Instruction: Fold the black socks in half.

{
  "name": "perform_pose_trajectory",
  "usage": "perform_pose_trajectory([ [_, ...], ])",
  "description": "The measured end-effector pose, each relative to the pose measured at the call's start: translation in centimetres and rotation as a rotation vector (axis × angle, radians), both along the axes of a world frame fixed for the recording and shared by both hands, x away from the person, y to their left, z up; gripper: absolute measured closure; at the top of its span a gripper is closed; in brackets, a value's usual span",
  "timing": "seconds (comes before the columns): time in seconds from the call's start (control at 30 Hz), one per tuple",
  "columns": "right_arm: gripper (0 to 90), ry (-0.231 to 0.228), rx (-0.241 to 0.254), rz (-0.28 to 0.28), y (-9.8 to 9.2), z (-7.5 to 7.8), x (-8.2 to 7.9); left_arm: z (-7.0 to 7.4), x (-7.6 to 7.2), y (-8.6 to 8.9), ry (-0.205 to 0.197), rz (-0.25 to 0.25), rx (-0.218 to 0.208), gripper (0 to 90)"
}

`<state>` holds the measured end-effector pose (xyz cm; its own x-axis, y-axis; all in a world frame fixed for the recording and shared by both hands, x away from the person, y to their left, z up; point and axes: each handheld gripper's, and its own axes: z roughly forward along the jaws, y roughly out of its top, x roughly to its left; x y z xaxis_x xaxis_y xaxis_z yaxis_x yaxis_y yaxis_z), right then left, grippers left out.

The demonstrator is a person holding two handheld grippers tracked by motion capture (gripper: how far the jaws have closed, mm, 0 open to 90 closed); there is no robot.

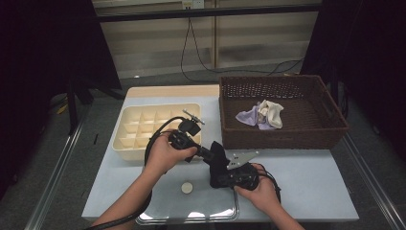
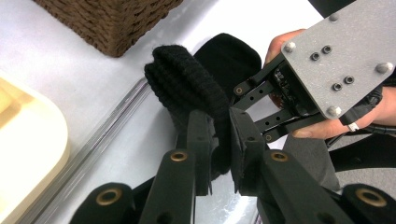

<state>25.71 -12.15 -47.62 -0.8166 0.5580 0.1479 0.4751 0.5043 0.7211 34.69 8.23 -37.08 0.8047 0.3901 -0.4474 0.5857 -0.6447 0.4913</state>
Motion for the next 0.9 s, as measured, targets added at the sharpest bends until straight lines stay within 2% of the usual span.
perform_pose_trajectory([
  [0.03, 88.8, -0.001, -0.007, 0.004, 0.2, 0.0, 0.1, 0.0, -0.1, 0.0, 0.005, 0.011, -0.011, 80.3],
  [0.1, 88.9, 0.001, -0.011, 0.006, 0.7, 0.0, 0.4, 0.1, -0.1, 0.2, 0.001, -0.006, 0.006, 80.3],
  [0.2, 88.9, -0.003, -0.023, 0.030, 1.6, 0.1, 0.8, 0.2, -0.2, 0.4, -0.006, -0.004, 0.014, 80.3],
  [0.3, 88.0, 0.005, -0.016, 0.041, 2.3, 0.1, 1.1, 0.1, 0.0, 0.6, -0.005, -0.003, 0.021, 80.3],
  [0.37, 87.8, 0.002, -0.009, 0.040, 2.2, 0.2, 1.1, -0.1, -0.1, 0.5, 0.000, 0.019, 0.016, 80.3],
  [0.4, 87.7, 0.004, -0.011, 0.051, 2.0, 0.2, 1.0, -0.2, -0.1, 0.4, -0.005, 0.002, 0.025, 80.3],
  [0.47, 87.5, -0.004, -0.004, 0.027, 1.3, 0.6, 0.8, -0.4, -0.2, 0.1, 0.008, 0.014, 0.023, 80.3],
  [0.53, 87.3, -0.013, 0.007, 0.017, 0.3, 1.1, 0.6, -0.5, -0.1, -0.1, -0.001, -0.001, 0.025, 80.2],
  [0.67, 87.6, -0.019, -0.020, -0.020, -1.9, 1.7, 0.3, -0.7, -0.2, -0.7, 0.009, -0.006, 0.026, 80.2],
  [0.83, 88.2, 0.000, -0.061, -0.052, -3.8, 0.9, 0.2, -1.0, -0.2, -1.3, 0.014, -0.008, 0.026, 80.2],
  [0.9, 88.7, 0.012, -0.035, -0.065, -4.1, 0.3, 0.1, -1.1, -0.3, -1.7, 0.022, -0.012, 0.033, 80.2],
])
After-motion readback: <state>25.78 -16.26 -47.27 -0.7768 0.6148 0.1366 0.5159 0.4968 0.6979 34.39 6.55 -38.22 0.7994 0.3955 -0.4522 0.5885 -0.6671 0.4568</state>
